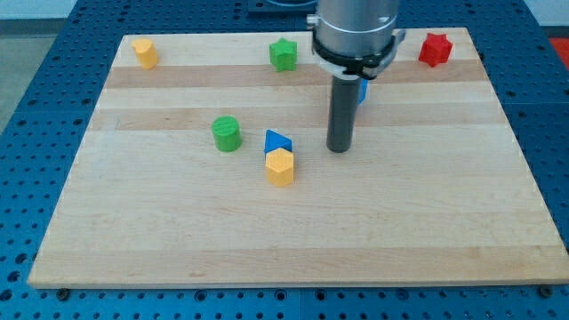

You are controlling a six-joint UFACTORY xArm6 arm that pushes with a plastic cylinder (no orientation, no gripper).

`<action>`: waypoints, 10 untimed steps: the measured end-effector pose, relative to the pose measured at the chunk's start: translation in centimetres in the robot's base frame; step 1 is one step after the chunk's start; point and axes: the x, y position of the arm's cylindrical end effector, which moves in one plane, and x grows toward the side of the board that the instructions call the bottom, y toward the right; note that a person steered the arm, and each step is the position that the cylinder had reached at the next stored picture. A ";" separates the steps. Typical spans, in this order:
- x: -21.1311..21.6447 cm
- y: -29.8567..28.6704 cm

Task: Move the blue triangle to the center left

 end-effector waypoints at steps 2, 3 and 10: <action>0.1 -4.0; 0.7 -5.1; 3.6 -10.7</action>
